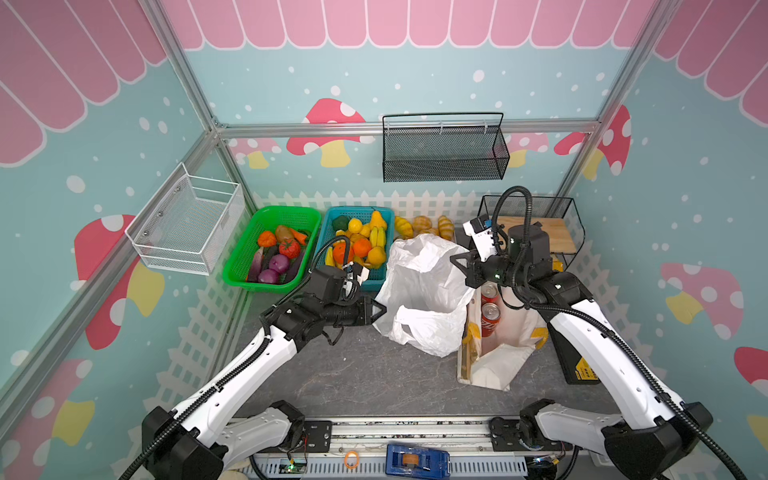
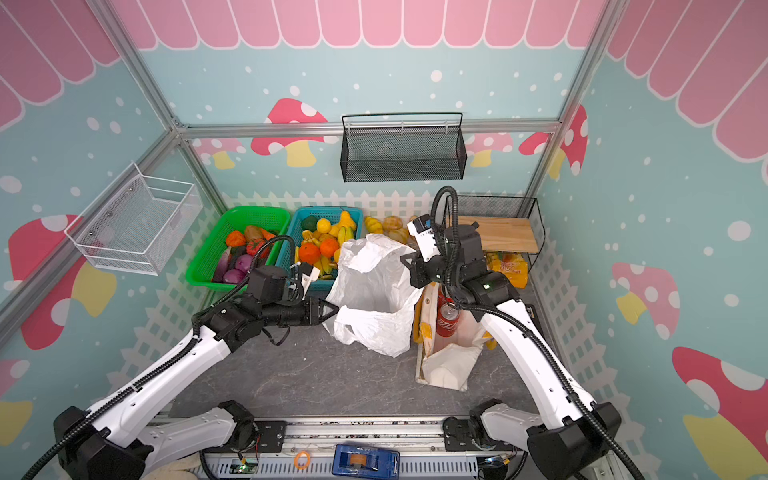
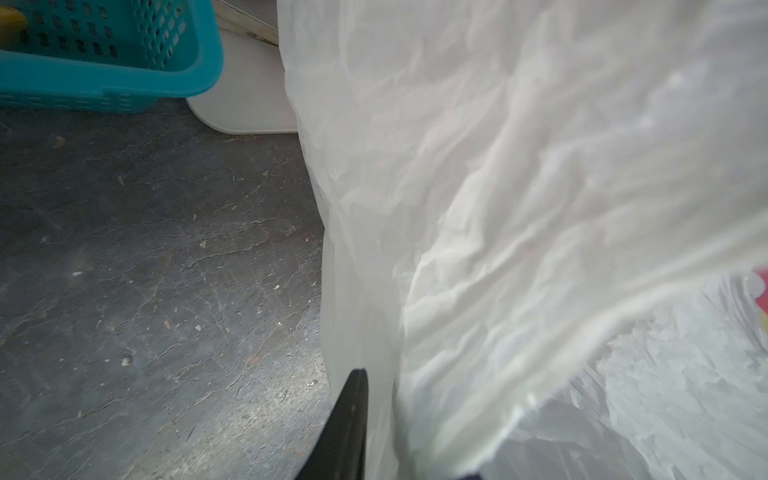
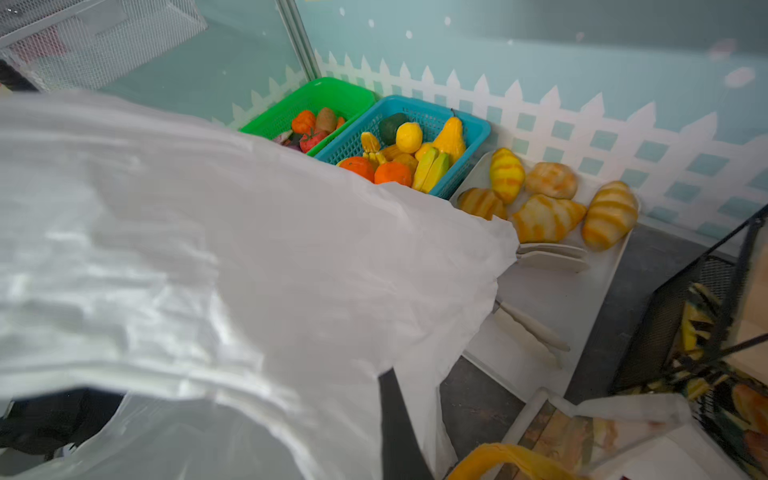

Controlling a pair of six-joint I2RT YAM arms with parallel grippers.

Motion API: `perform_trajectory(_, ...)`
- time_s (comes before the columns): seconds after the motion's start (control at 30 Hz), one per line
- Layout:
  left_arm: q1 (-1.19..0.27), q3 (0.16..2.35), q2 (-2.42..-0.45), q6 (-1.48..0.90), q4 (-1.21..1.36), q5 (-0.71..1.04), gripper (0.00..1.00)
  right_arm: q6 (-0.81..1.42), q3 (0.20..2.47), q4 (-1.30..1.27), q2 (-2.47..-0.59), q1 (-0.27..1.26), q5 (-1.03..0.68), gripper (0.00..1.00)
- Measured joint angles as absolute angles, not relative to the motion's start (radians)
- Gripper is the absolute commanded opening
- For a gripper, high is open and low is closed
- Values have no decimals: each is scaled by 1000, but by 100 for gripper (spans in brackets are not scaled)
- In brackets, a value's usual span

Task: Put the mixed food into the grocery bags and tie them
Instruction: 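Hold the bag open with both grippers, lifting it upright beside the tote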

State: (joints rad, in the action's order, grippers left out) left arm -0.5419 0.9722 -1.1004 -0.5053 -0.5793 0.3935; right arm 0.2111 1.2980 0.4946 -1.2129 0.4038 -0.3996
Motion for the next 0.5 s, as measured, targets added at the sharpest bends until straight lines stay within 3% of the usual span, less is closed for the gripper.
perform_trajectory(0.23, -677, 1013, -1019, -339, -546, 84, 80, 219, 1298, 493, -1220, 404, -499, 0)
perform_trajectory(0.5, -804, 1075, -1053, -145, -398, -113, 88, 238, 1283, 466, -1222, 404, -563, 0)
